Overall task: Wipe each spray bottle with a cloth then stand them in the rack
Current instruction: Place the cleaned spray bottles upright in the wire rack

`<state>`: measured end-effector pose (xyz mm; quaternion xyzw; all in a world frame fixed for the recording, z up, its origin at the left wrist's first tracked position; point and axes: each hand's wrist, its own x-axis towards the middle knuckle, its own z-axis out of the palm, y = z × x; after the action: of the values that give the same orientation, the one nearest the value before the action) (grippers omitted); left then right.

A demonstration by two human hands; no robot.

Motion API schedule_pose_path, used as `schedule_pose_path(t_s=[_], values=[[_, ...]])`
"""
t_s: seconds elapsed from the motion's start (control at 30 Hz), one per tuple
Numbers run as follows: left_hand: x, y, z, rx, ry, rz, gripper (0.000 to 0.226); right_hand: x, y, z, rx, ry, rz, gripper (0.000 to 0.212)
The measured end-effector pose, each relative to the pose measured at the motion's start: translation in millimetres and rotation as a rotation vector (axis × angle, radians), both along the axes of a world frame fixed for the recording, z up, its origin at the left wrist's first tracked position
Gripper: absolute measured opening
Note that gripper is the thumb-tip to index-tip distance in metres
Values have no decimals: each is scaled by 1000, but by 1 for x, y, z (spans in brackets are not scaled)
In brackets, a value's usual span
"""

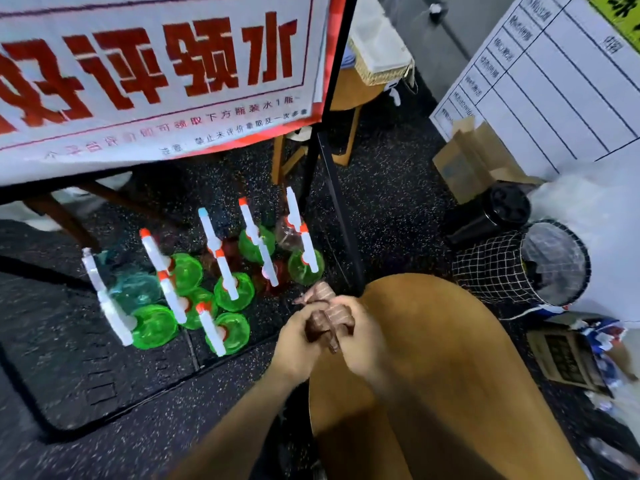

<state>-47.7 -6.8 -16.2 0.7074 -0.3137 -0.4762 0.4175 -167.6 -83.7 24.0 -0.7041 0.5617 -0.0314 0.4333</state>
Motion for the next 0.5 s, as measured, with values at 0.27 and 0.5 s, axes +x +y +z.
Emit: schedule_pose_path(t_s=[0.27,0.5], values=[[11,-6,-21,115,-378,-194,68,2,-9,-27,-12,125,224,68],[7,-8,-32,82,-539,-161,56,-1,-16,-42,-215,259,391,41]])
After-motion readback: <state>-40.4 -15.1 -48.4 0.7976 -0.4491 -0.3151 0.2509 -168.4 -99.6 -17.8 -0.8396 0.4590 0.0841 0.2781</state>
